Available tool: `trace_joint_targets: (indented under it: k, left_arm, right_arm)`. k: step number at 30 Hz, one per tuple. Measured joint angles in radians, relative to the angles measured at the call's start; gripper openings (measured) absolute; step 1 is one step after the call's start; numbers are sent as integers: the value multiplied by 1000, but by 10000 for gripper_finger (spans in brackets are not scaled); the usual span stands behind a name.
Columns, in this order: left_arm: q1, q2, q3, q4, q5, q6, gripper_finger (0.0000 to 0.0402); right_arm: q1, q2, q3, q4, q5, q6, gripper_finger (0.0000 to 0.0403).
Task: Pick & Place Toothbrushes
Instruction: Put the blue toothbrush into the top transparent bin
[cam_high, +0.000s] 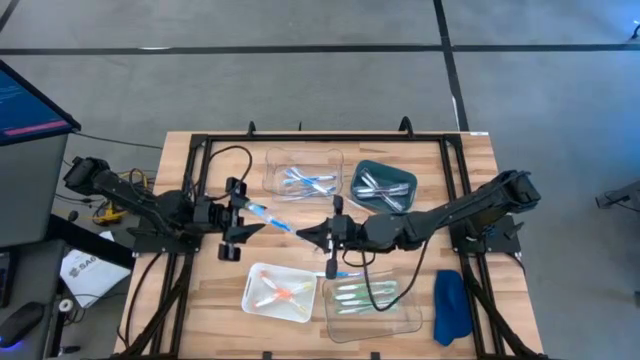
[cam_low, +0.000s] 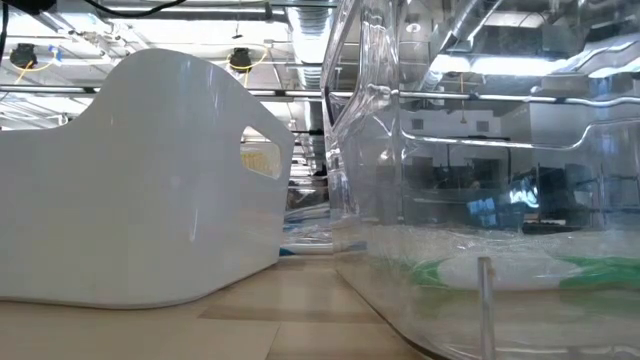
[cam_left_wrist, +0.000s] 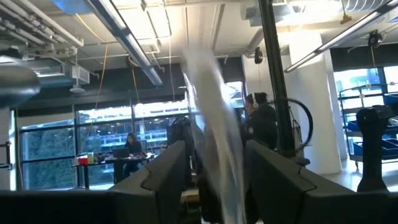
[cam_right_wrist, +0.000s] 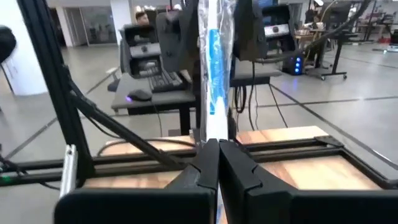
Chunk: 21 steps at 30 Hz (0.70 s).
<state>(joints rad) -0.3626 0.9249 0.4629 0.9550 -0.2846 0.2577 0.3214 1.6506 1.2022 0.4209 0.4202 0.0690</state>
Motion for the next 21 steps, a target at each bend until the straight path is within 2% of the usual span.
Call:
trace_joint_targets:
  k: [21]
  left_arm:
    - [-3,0,0,-13,-25,-11,163]
  right_arm:
    - [2,32,-1,6,34,-53,0]
